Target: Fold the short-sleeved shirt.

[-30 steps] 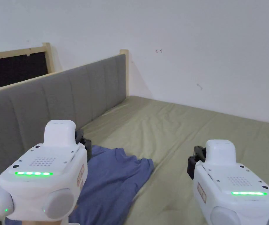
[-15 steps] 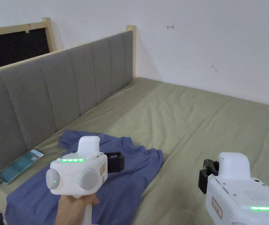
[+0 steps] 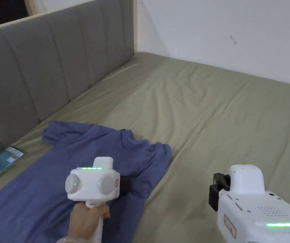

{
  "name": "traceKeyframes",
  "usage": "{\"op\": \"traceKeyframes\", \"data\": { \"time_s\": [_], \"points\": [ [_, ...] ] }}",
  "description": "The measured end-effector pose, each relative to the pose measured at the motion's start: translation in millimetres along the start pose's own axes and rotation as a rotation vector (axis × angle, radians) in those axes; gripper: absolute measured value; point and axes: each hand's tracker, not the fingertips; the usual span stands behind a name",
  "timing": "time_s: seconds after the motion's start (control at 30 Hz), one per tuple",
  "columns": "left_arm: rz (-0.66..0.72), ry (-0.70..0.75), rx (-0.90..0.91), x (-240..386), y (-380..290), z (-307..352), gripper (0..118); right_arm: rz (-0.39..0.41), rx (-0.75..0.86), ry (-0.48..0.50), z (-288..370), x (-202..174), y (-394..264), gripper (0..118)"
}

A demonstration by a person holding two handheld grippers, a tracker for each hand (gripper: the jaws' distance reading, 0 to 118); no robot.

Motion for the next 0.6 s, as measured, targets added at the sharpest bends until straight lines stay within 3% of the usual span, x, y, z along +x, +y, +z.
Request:
{"op": "traceKeyframes", "data": {
  "time_s": [0.13,0.17,0.23,0.6],
  "points": [
    [0.016,0.034,0.020,-4,7,6,14,-0.033,-0.020,-0.003,-4,4,-5,0],
    [0.046,0.075,0.010,-10,7,7,6,-0.047,-0.026,-0.006,-4,5,-5,0],
    [0.128,-0.004,-0.002,-19,9,9,6,-0.067,-0.029,-0.001,0,9,-7,0],
    [0.182,-0.122,0.074,-16,45,79,6,-0.105,0.019,-0.059,39,39,-2,0]
  ]
}}
